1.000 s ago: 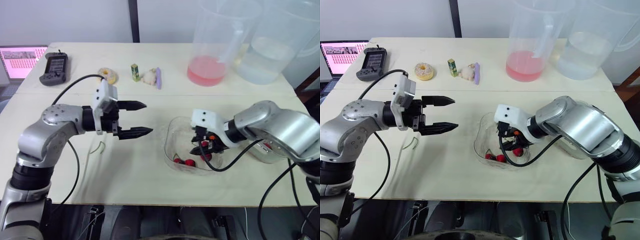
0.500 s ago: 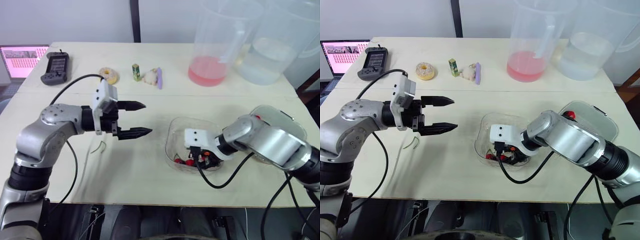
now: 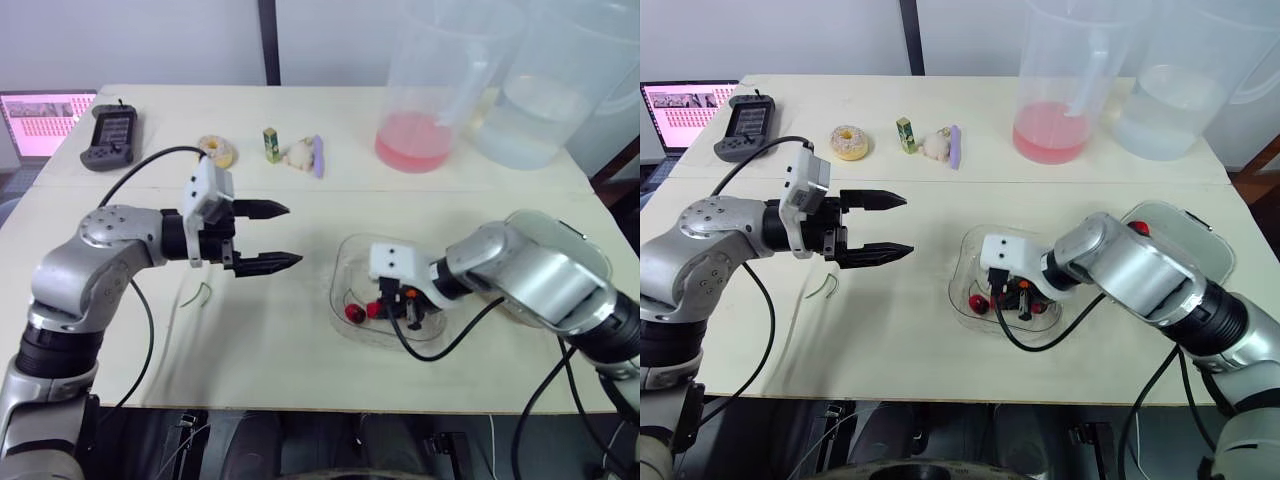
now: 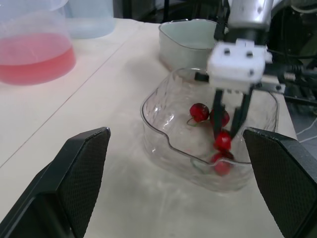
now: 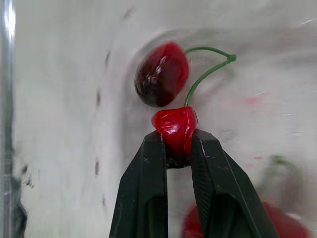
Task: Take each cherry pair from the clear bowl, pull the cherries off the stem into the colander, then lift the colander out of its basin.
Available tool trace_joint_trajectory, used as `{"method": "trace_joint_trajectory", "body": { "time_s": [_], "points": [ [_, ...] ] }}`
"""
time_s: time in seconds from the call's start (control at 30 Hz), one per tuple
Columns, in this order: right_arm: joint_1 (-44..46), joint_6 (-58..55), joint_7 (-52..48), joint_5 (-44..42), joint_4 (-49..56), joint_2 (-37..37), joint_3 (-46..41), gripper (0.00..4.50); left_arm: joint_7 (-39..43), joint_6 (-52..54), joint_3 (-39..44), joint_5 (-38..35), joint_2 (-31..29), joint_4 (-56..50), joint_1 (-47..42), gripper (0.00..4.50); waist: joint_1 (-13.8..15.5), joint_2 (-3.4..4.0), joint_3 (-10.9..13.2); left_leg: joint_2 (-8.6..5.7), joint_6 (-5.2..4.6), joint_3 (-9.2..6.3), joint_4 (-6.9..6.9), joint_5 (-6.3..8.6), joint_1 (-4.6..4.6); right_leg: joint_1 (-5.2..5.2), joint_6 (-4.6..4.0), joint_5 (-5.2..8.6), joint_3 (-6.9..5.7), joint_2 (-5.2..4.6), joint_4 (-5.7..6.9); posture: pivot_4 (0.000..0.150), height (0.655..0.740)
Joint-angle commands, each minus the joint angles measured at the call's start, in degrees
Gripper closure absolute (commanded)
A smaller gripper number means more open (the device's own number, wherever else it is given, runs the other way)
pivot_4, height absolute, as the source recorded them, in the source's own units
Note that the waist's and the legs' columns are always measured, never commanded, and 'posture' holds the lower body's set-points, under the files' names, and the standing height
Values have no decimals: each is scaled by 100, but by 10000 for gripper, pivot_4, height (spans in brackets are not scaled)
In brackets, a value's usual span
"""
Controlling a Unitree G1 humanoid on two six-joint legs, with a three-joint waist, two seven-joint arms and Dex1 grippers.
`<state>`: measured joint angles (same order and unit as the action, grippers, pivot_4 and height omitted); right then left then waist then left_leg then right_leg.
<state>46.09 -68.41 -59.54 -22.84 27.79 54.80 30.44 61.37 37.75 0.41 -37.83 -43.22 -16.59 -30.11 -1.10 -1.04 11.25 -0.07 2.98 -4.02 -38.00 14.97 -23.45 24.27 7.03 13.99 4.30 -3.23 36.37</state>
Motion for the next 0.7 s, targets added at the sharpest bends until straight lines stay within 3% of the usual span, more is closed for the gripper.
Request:
{"method": "trace_joint_trajectory", "body": {
  "time_s": [0.03,0.3,0.47,0.7],
  "points": [
    [156,-95,-42,-161,51,191,-654,41017,50,-147,79,28,-13,-51,-90,0,2,0,0,0,0,0,0,0,0,0,0,0,0,0,0,1500,7400],
    [-140,41,64,-237,410,497,-1225,41017,58,-133,86,-50,107,51,-157,0,0,0,0,0,0,1,0,0,0,0,0,0,0,0,0,1500,7400],
    [-435,1028,182,-131,844,559,-1976,41017,-35,159,102,-202,269,232,-422,0,9,0,0,0,0,0,0,0,0,-1,1,0,-1,0,2,1500,7400],
    [-248,3243,1358,1087,395,-159,-2447,41017,-418,764,605,-898,772,1005,-1269,0,-5,-2,-1,0,1,0,-7,-1,4,-3,3,-3,0,2,10,1500,7400]
  ]
}}
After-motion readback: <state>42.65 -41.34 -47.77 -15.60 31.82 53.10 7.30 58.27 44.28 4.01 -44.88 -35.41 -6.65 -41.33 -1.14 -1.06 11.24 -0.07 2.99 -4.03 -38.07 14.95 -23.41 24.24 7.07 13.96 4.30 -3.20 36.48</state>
